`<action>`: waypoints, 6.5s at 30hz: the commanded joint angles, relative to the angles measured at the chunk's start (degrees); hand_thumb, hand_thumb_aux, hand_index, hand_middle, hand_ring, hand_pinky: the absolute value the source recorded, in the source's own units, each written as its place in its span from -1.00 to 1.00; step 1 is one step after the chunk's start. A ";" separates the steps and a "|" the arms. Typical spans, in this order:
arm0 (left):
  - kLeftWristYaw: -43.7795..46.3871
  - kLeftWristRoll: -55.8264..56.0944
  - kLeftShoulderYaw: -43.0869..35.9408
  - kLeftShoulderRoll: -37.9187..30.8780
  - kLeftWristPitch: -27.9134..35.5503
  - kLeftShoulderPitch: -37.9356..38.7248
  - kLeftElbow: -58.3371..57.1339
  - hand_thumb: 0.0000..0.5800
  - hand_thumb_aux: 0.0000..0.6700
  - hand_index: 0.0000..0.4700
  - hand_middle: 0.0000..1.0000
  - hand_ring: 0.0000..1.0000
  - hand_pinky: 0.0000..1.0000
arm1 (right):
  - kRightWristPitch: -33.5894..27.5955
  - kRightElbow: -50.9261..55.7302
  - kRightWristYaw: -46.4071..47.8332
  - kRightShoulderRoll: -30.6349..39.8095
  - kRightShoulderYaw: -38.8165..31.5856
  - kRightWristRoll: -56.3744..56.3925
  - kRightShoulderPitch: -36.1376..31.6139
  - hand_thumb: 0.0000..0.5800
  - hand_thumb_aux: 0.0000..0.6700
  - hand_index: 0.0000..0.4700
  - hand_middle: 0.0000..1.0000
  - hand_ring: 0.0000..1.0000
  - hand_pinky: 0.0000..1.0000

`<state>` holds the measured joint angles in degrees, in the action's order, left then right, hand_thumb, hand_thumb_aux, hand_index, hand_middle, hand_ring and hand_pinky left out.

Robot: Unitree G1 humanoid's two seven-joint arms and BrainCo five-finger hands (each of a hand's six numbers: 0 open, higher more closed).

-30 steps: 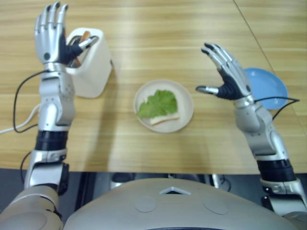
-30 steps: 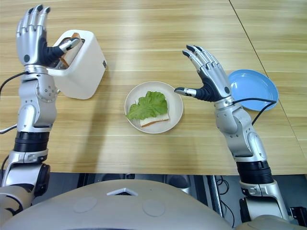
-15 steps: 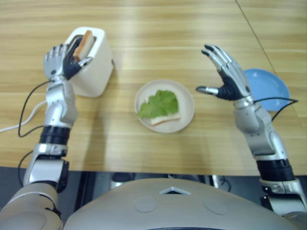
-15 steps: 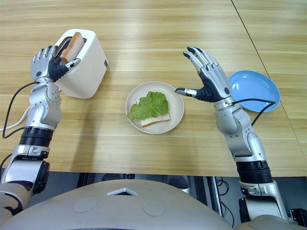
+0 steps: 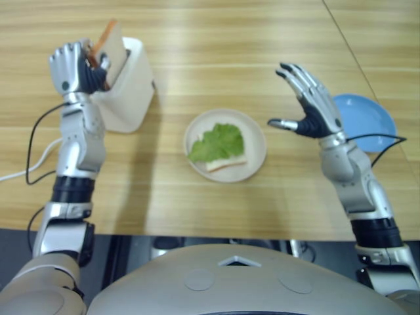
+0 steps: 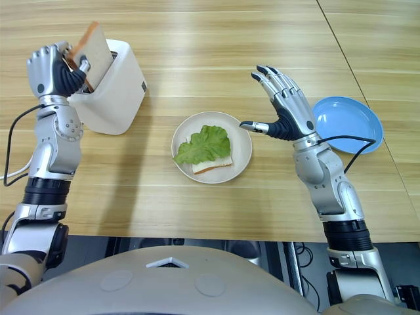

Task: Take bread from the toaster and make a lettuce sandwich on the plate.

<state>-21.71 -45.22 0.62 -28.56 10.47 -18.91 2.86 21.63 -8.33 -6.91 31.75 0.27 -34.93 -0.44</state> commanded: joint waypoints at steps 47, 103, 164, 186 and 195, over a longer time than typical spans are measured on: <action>41.69 37.76 -15.27 19.13 -10.41 1.23 -27.20 1.00 1.00 0.96 1.00 1.00 1.00 | 7.08 5.55 1.82 -1.31 -5.47 -6.21 1.77 -1.00 -1.00 -1.00 -1.00 -1.00 -1.00; 43.32 39.91 -16.10 20.82 -5.42 1.71 -32.29 1.00 1.00 0.96 1.00 1.00 1.00 | 7.49 12.58 6.94 5.51 -26.55 -27.53 -1.45 -1.00 -1.00 -1.00 -1.00 -1.00 -1.00; 61.10 31.12 -13.20 -12.53 -6.64 26.07 4.22 1.00 1.00 0.96 1.00 1.00 1.00 | 7.23 2.21 31.72 12.42 -13.15 17.49 18.93 1.00 1.00 0.96 1.00 1.00 1.00; 46.38 23.38 -21.81 9.23 -9.05 1.98 -28.52 0.96 0.73 0.70 1.00 1.00 1.00 | 7.02 47.81 10.43 0.26 -27.32 -9.21 -21.63 1.00 1.00 0.96 1.00 1.00 1.00; 29.30 26.65 -13.28 10.82 -15.75 -10.76 -51.51 -1.00 -1.00 -1.00 -1.00 -1.00 -1.00 | 8.15 63.99 -8.89 -3.93 -27.21 -10.09 -31.20 -1.00 -1.00 -1.00 -1.00 -1.00 -1.00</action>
<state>9.84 -18.68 -13.66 -16.88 -5.03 -30.11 -45.60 28.52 54.81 -12.83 27.38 -27.26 -45.42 -32.23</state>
